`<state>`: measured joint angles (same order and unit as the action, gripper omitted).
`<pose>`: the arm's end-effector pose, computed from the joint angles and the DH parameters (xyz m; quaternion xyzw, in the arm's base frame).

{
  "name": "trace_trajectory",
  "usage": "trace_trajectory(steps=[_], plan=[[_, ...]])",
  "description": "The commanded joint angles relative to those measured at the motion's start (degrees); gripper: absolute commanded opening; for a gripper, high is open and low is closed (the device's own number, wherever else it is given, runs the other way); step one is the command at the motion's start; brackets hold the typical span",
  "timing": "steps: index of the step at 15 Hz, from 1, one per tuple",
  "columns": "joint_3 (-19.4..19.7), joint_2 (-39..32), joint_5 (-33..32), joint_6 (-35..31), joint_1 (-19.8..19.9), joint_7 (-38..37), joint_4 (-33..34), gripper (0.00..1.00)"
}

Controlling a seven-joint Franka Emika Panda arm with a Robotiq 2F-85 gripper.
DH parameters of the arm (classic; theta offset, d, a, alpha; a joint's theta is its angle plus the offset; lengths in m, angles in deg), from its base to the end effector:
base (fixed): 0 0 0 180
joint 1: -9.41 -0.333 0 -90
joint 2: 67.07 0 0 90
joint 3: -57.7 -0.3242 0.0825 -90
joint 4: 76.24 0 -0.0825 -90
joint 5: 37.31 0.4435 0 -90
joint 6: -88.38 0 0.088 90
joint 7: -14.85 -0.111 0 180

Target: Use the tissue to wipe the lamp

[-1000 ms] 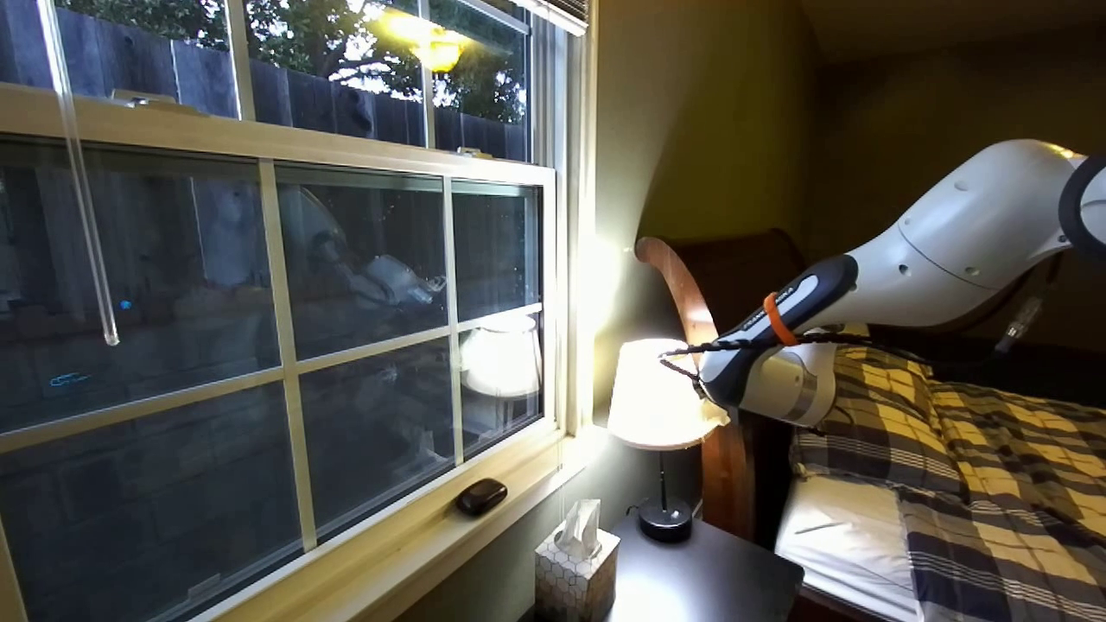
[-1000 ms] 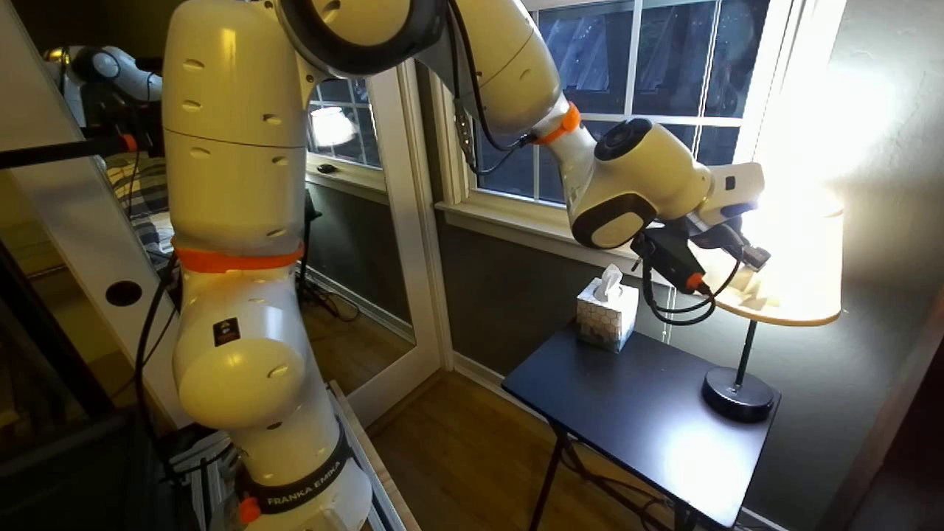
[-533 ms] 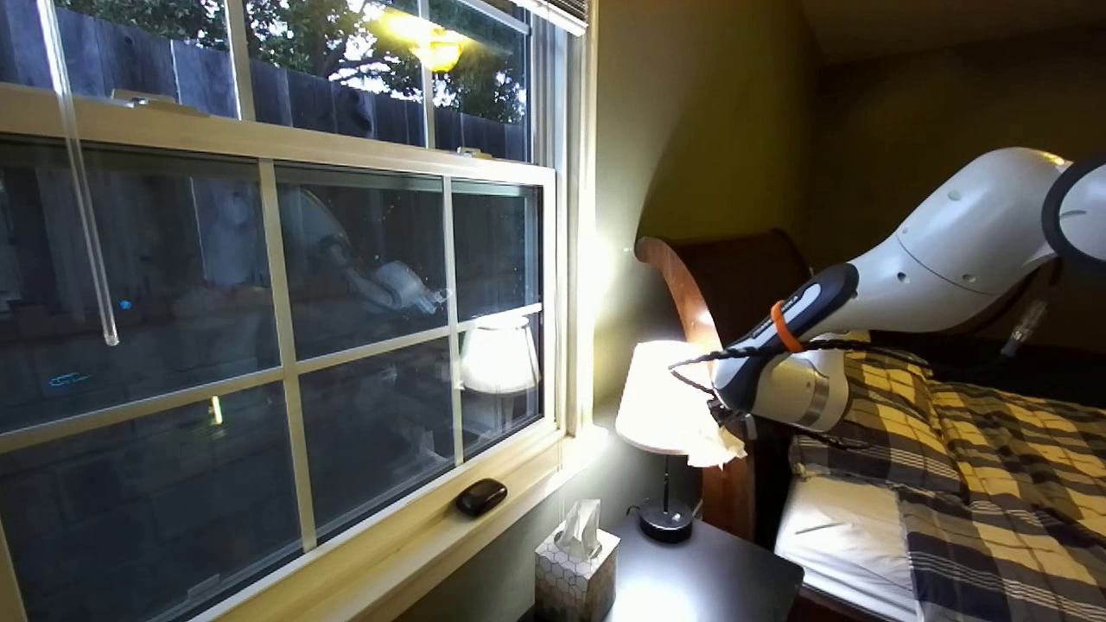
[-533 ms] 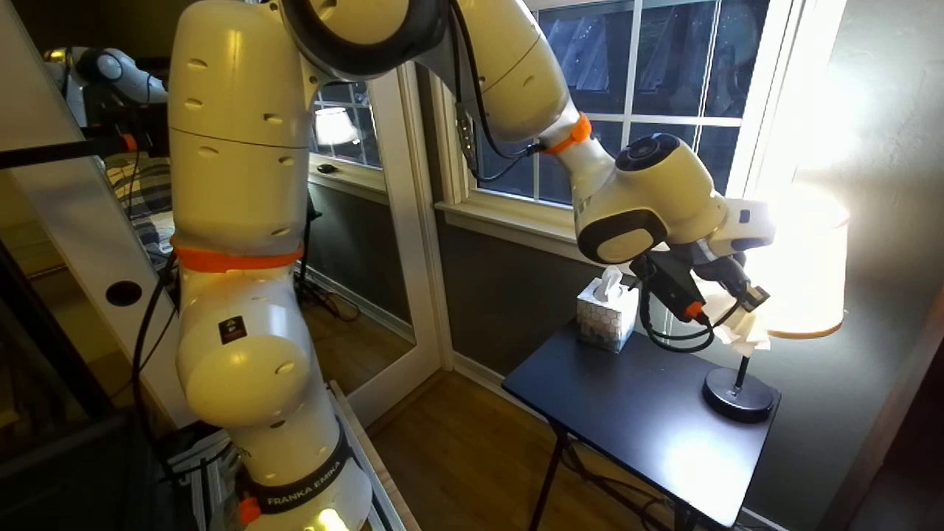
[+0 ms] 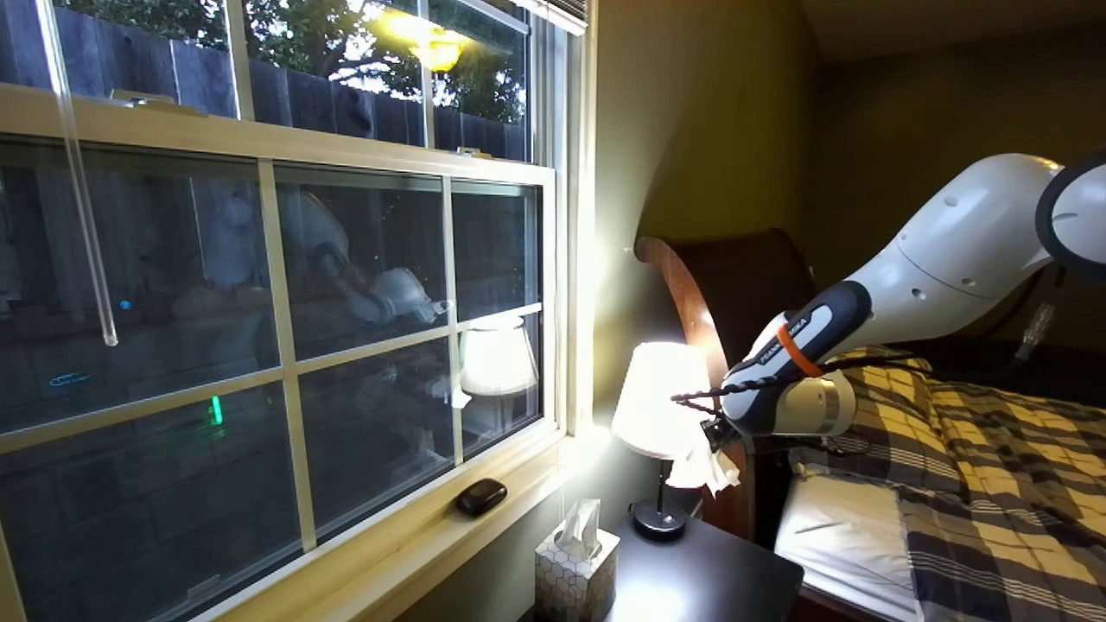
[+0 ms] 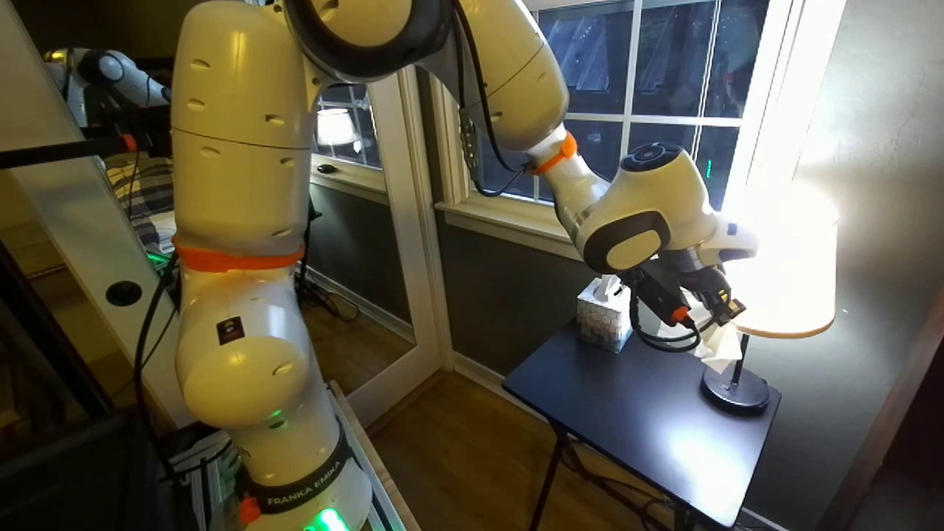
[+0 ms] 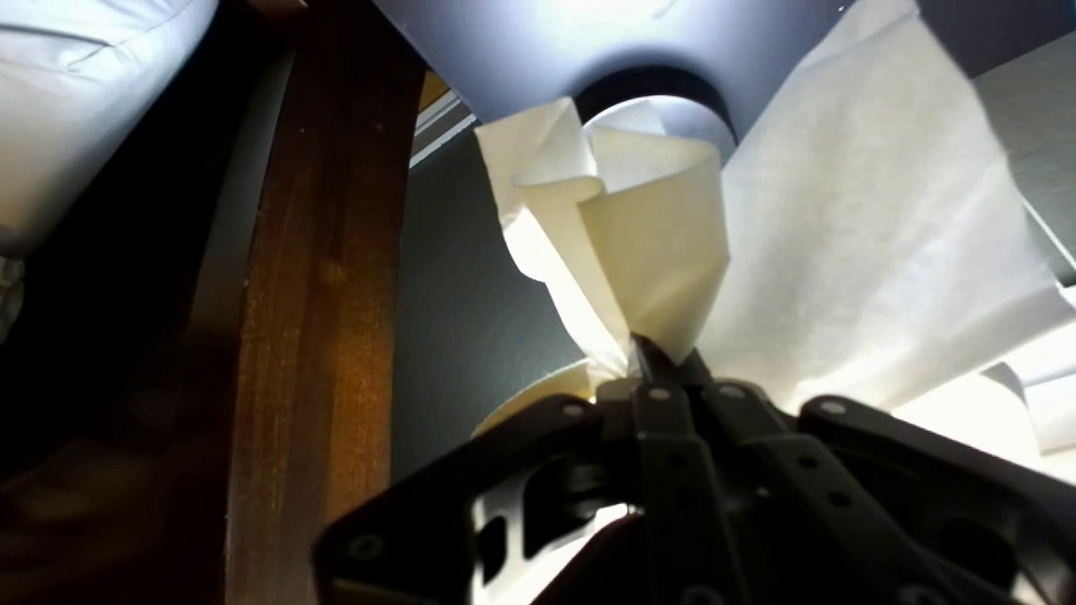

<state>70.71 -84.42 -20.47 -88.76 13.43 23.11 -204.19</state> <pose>0.5928 -0.2054 0.2567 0.9397 -0.1968 0.2762 0.0444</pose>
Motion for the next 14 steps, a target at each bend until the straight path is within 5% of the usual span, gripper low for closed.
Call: trace_trajectory(steps=[1,7,11,14], plan=[[-4.44,4.10,1.58,2.55,1.31,2.45,-2.67,0.00],[-13.43,9.02,8.37,4.14,4.78,8.22,-4.10,0.00],[-17.56,10.05,13.95,-4.37,6.53,14.64,-3.58,0.00],[-25.43,8.94,18.97,-10.74,11.11,21.81,0.03,0.00]])
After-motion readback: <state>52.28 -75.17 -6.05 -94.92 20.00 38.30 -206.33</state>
